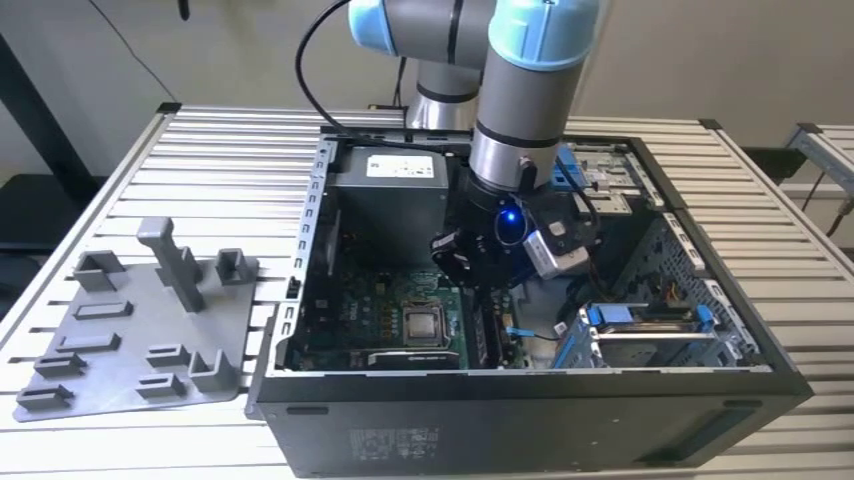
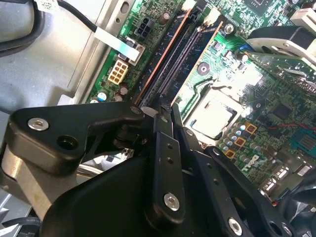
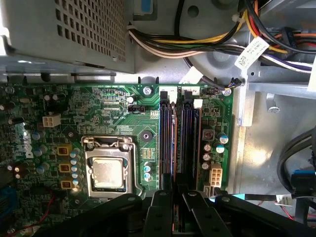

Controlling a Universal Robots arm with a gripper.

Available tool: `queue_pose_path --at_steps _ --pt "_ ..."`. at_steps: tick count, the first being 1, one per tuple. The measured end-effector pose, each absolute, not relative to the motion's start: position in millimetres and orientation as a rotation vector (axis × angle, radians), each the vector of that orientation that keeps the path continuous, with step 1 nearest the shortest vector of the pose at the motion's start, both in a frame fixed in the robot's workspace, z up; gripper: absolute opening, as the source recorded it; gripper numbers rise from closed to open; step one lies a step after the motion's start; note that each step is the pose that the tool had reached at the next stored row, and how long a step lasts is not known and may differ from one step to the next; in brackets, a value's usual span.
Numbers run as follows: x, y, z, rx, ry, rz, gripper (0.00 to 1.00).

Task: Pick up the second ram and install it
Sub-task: 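Insert the second ram into the second slot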

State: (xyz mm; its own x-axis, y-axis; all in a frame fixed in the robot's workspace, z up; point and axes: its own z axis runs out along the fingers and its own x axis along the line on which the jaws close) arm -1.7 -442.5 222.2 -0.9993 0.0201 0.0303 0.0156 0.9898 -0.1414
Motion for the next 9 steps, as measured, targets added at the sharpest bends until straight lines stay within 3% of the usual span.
queue_pose_path --at_steps 9 --pt "-1.8 -442.6 221.8 -0.062 -3.099 0.219 0.14"
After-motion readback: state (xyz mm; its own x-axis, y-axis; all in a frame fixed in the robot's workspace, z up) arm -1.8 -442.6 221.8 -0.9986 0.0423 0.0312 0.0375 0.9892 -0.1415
